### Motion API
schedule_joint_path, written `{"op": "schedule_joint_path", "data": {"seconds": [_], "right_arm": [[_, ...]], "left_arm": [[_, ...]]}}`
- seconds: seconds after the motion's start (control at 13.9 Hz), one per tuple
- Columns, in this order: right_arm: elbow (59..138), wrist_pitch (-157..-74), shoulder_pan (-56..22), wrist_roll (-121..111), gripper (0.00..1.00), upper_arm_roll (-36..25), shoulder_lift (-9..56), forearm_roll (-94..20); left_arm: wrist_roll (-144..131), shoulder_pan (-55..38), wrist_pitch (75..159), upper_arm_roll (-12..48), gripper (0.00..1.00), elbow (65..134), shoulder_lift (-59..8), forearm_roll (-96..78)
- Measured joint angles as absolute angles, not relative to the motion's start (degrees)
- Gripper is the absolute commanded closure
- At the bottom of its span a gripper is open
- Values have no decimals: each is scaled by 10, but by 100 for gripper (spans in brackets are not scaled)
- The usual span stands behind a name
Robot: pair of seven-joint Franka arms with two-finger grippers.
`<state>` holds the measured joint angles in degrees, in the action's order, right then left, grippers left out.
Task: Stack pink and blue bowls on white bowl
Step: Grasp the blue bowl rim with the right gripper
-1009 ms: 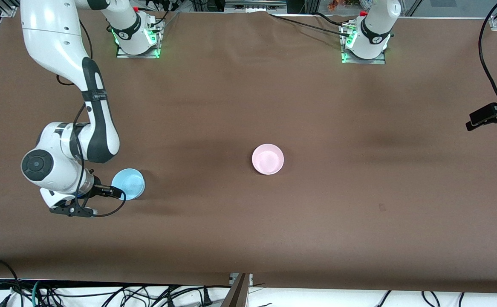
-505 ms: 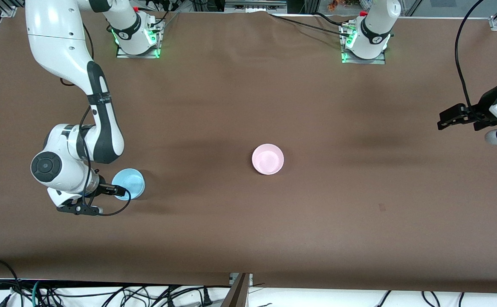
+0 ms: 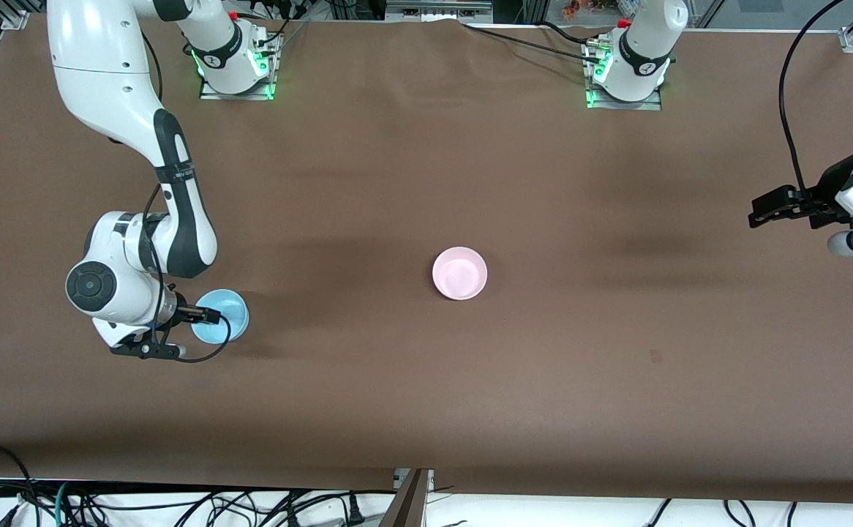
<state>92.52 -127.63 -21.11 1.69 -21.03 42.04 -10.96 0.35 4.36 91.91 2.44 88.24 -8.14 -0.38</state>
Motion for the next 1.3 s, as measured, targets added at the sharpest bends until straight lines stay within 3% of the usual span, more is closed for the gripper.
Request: {"op": "schedule_joint_path", "data": {"seconds": [0.72,1.01,1.23,1.3], "right_arm": [[951,-1293,-210,-4,7,-211,406,-110],[968,-1317,-210,-6,22,-211,406,-110],[968,-1318,-210,-5,43,-211,406,-110],[968,-1318,-210,-5,46,-211,406,-110]], "left_arm": [[3,45,919,24,0,882,-81,-4],[3,44,919,24,0,882,-81,-4],[3,44,919,24,0,882,-81,-4],[3,44,919,24,0,882,-81,-4]]}}
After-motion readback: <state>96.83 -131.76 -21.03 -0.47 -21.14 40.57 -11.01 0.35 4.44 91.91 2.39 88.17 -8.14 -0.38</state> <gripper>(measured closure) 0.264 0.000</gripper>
